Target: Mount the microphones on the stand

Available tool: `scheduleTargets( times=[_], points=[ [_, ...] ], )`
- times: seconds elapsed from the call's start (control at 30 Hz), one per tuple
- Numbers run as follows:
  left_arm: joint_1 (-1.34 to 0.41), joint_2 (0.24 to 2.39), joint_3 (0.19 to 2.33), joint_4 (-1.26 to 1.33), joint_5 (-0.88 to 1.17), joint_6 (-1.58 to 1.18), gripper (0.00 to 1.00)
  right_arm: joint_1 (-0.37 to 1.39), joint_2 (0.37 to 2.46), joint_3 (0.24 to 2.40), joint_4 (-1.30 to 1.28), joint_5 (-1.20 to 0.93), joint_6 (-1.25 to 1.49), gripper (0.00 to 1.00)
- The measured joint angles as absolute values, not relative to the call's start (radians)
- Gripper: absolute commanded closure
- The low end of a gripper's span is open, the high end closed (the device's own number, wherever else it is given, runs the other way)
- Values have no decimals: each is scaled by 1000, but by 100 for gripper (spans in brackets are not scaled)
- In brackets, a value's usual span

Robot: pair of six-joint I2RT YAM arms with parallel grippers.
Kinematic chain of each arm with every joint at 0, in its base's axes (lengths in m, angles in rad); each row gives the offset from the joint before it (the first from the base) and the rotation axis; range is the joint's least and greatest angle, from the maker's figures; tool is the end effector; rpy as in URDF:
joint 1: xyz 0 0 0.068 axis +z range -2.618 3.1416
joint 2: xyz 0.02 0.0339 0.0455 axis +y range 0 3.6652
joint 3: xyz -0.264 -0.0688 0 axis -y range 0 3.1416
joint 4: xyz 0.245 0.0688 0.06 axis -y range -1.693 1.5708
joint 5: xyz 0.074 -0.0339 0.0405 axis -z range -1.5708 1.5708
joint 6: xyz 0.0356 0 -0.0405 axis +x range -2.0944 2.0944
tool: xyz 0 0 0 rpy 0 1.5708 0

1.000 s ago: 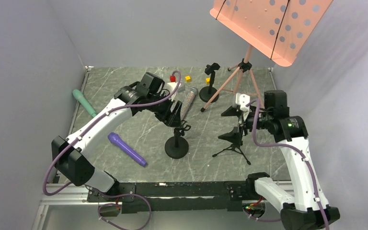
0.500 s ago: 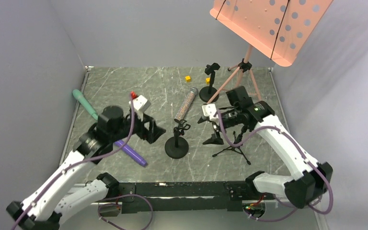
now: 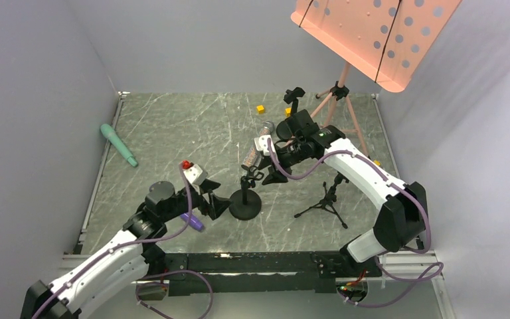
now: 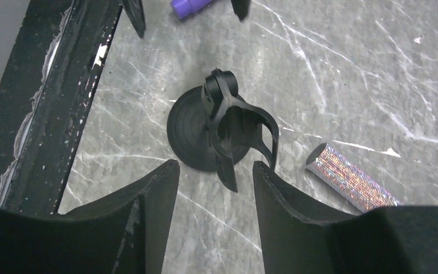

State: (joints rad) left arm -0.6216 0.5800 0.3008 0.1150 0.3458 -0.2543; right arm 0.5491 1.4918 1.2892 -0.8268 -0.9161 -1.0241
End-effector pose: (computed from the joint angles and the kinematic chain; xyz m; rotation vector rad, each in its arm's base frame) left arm 0.1208 -0.1014 0.2308 0.5909 1.7214 -0.9321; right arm 0.2416 0.1809 0.3042 -1.8158 1.3753 0.9341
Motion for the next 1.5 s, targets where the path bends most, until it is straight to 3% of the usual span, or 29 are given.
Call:
scheduleTargets(
  times=[0.2,0.33,0.77,0.97,1.17,1.37,1.5],
  points=[
    [-624,828,322,305,395,-225,21,568,1502,1284,-792,-925,-991,65],
    [-647,968,369,361,397,-178,35,569,1502,1264,-764,-925,-964,72],
    [-693,1157,439,487,418,-109,81,567,1465,1187,-653,-914,-864,82],
    [-695,1136,448,435,395,-65,85,580,1445,1155,-610,-920,-809,82],
    [-678,1115,480,336,424,18,89,622,1419,1115,-565,-944,-743,76],
    [-556,1059,488,241,548,86,89,665,1413,1103,-537,-971,-690,48],
    [-492,1073,537,163,620,113,90,664,1411,1121,-566,-970,-691,41]
  ],
)
